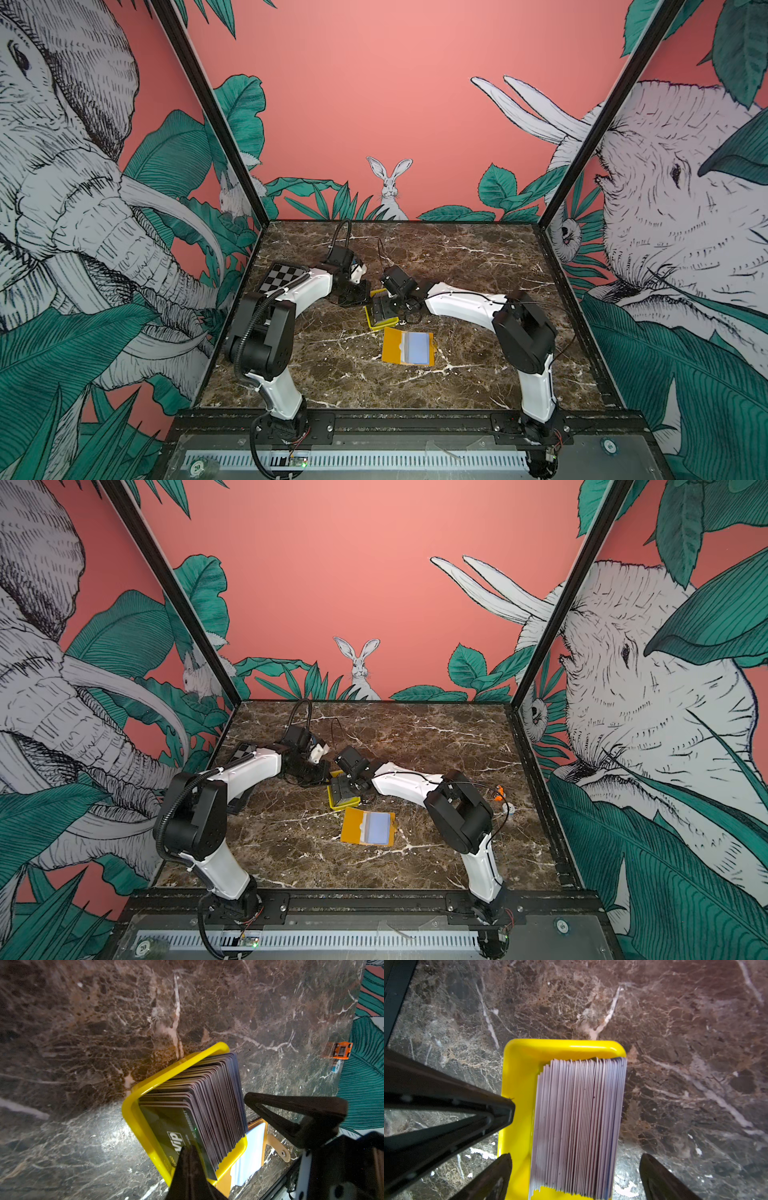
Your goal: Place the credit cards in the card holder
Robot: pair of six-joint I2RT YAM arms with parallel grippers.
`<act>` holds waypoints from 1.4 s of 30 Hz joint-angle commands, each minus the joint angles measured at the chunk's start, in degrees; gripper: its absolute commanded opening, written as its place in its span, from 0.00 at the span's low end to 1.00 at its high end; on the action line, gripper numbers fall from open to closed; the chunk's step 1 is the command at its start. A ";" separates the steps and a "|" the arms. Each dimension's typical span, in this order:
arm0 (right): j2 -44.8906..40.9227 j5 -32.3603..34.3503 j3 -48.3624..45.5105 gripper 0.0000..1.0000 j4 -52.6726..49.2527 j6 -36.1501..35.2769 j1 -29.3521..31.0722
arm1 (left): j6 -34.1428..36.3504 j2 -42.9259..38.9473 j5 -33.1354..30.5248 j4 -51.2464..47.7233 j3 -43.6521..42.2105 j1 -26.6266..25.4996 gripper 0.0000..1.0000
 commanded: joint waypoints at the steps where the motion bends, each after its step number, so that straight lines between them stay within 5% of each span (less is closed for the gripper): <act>1: 1.23 -0.70 0.78 0.94 0.91 -0.59 -0.39 | -0.36 0.36 0.46 -0.84 0.11 0.35 0.00; 42: -1.84 -0.57 -2.78 0.92 2.86 0.21 -2.67 | 0.52 3.32 -1.44 -4.19 1.43 0.35 0.00</act>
